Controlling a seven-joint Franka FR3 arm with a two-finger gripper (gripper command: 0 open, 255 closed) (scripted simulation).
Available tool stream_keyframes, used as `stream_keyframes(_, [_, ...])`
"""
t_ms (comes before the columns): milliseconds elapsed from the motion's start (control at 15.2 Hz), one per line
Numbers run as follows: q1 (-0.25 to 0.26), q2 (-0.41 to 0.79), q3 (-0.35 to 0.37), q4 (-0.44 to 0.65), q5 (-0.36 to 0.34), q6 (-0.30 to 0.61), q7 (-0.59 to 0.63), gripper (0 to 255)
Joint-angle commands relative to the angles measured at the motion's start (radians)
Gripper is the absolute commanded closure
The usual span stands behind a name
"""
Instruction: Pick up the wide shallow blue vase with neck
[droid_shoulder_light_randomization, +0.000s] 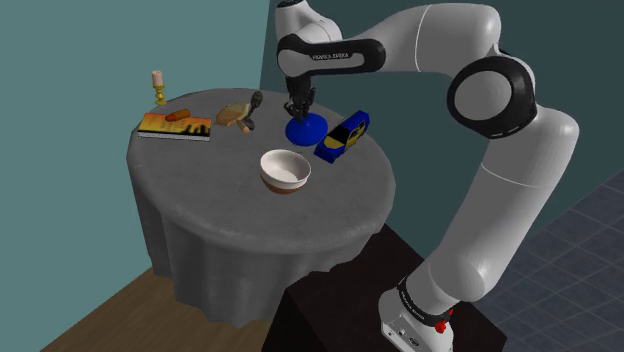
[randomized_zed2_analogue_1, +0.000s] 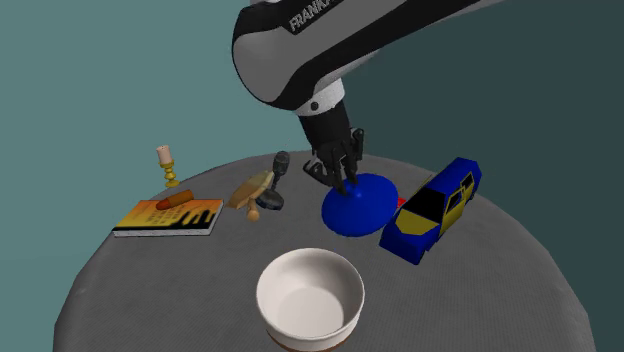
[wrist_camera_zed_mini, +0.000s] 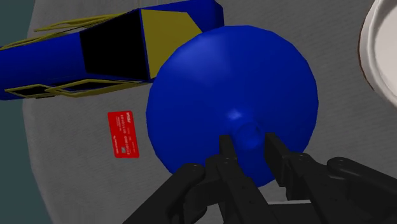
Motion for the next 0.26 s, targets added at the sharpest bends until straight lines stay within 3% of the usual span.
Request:
stream_keyframes(0, [0.000, -0.006, 0.000, 0.021, 0.003, -0.025, -0.010, 255])
stream_keyframes(198, [0.001, -0.008, 0.001, 0.033, 0.004, -0.038, -0.015, 255])
